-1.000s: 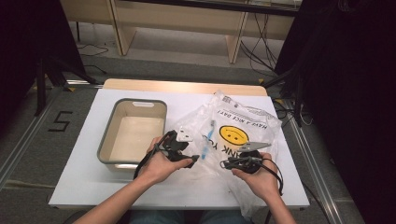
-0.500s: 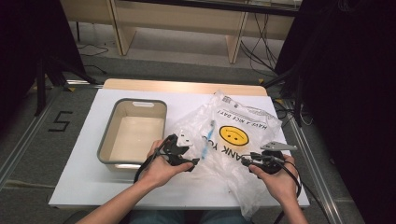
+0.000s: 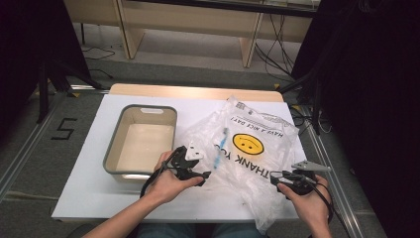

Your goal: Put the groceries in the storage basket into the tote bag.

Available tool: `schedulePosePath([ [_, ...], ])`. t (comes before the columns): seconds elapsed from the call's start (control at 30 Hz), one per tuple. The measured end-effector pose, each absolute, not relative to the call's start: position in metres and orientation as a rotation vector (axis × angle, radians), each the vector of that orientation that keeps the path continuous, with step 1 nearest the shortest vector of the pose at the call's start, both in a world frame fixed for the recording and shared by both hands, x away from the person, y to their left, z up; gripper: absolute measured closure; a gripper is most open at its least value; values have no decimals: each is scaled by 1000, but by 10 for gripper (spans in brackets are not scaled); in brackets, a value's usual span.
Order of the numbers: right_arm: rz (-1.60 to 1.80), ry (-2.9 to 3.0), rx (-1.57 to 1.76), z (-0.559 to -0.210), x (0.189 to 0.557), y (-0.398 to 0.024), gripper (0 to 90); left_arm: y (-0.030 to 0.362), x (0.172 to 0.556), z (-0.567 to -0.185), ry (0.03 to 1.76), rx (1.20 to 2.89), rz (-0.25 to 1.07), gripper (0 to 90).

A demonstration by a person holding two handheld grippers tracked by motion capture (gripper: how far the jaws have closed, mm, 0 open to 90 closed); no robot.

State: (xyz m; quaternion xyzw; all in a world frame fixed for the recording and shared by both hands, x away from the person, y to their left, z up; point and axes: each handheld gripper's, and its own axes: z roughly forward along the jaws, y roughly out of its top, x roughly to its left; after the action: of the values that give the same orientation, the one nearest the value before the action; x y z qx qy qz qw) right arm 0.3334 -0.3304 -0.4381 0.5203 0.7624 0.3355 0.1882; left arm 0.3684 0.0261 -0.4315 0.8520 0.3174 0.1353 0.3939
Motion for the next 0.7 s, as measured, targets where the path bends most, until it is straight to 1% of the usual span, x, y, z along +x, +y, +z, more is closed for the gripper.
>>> schedulePosePath([
  [0.17, 920, 2086, 1530, -441, 329, -343, 413, 27, 367, -433, 805, 2162, 339, 356],
  [0.33, 881, 2058, 1593, -445, 325, -351, 405, 27, 367, -433, 806, 2164, 340, 356],
  [0.7, 792, 2064, 1726, -456, 324, -351, 403, 27, 367, -434, 813, 2166, 338, 360],
])
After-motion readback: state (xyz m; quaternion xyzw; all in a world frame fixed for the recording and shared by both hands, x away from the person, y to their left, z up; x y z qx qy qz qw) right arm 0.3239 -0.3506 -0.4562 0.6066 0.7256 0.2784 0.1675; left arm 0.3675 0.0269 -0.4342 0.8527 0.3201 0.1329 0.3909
